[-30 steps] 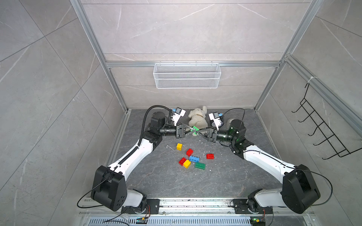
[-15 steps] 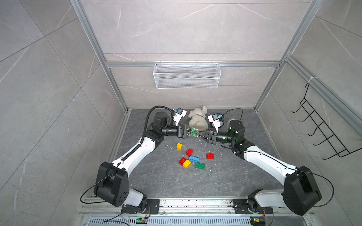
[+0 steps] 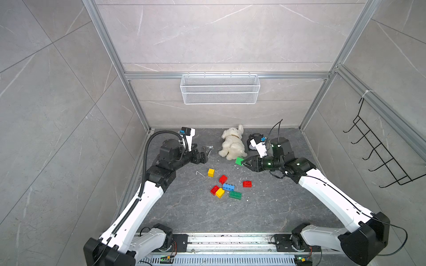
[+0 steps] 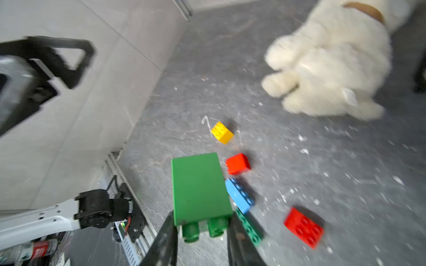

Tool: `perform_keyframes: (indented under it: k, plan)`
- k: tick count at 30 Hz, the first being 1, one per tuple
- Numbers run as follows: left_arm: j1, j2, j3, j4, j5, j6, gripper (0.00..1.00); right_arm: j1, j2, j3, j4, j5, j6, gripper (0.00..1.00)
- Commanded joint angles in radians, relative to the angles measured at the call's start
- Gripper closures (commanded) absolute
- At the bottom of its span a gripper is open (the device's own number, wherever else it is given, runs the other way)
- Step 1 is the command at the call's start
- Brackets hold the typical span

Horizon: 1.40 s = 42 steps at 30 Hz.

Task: Assemble the letter r with lego
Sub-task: Place the lego brick at the center of the board.

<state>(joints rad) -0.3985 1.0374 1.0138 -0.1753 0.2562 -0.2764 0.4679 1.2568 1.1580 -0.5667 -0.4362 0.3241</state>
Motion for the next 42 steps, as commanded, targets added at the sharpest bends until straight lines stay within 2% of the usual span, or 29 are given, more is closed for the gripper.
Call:
perform_keyframes:
  k: [1, 6, 12, 19, 32, 42]
  plan:
    - [0.003, -0.028, -0.039, 0.007, -0.133, 0.052, 0.0, 0.004, 0.001, 0.081, -0.36, 0.224, -0.002, 0.82]
    - [0.003, 0.01, -0.04, 0.024, -0.092, 0.042, 0.0, 0.004, 0.037, 0.118, -0.569, 0.363, 0.022, 0.83]
    - [0.003, 0.047, -0.047, 0.058, -0.038, 0.018, 0.0, 0.006, 0.099, 0.063, -0.656, 0.377, 0.024, 0.82]
    - [0.003, 0.064, -0.067, 0.065, -0.03, 0.009, 0.0, 0.016, 0.208, 0.006, -0.622, 0.366, 0.001, 0.81]
    - [0.002, 0.143, -0.043, 0.084, 0.001, 0.01, 0.0, 0.054, 0.437, 0.063, -0.582, 0.365, -0.049, 0.8]
    - [0.003, 0.156, -0.033, 0.101, 0.035, 0.003, 0.0, 0.058, 0.513, 0.09, -0.578, 0.366, -0.08, 0.79]
